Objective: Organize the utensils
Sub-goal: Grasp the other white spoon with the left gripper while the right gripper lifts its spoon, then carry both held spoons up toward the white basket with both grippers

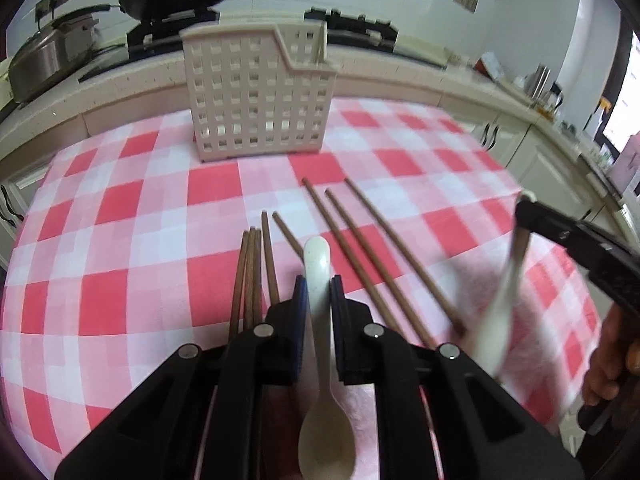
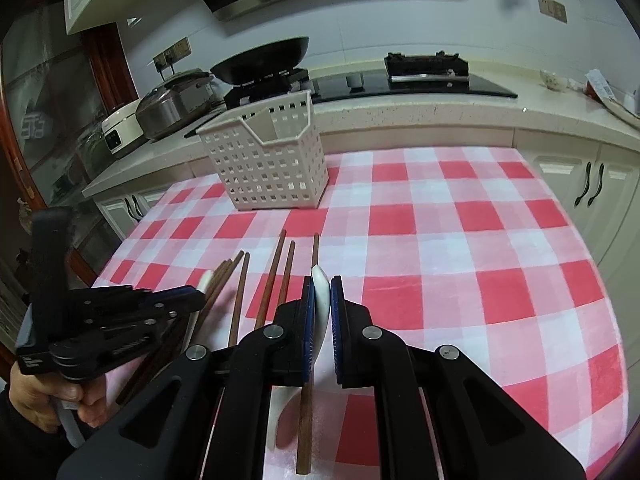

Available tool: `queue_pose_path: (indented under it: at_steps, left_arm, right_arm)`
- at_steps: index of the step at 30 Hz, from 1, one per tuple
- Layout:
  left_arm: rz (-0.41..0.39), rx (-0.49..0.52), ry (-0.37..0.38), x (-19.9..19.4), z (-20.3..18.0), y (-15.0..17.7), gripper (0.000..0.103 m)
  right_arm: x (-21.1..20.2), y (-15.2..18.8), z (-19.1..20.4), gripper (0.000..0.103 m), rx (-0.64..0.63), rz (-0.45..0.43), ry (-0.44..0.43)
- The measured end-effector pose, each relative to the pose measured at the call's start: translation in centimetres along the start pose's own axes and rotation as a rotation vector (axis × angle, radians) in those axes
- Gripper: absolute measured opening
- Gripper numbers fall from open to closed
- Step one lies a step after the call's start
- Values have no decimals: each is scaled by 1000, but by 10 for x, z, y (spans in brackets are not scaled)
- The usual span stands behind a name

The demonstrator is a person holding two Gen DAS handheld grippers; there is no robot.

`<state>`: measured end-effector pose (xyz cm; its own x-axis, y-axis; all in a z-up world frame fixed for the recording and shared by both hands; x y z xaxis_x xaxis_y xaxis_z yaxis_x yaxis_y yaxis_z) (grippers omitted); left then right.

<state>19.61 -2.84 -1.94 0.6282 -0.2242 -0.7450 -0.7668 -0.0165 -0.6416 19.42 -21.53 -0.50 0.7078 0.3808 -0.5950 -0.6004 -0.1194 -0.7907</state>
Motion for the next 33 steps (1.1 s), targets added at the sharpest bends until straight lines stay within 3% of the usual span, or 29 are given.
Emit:
queue_pose_path:
  at_steps: [11, 13, 19, 22, 24, 26, 27, 33]
  left_arm:
    - [-189, 47, 31, -72, -18, 3, 11]
    - [-216, 56, 31, -83, -21, 5, 0]
    - [-239, 58, 38, -95, -22, 10, 0]
    - [-212, 56, 49, -88, -20, 12, 0]
    - [-185, 36, 57, -77, -15, 11, 5]
    - [-147, 56, 73, -62, -16, 7, 23]
    - [-132, 66, 76, -56, -18, 5, 24]
    - [2, 118, 89, 10, -35, -13, 24]
  right_arm:
    - [-30, 5, 13, 8, -40, -40, 24]
    - [-35, 6, 14, 8, -46, -49, 31]
    - [-43, 9, 17, 8, -51, -68, 41]
    - [-44, 10, 19, 8, -56, -71, 41]
    - [-44, 11, 19, 8, -53, -70, 42]
    - [-45, 11, 18, 8, -49, -71, 41]
    - [-45, 11, 17, 8, -49, -72, 40]
    - [-44, 4, 11, 8, -43, -86, 57]
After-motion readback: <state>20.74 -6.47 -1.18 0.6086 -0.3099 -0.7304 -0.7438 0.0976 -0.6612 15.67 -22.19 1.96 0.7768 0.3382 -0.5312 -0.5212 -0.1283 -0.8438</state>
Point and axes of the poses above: each gripper's, at about its wrist camera, not at the fingertips, and x roughly the way its jaws point, z to its left, y to its underside, the point moved 1 cm from there along x, roughly the way its jaws point, and after that the axes turned 4 degrees about -x, right-handed, at the moved point
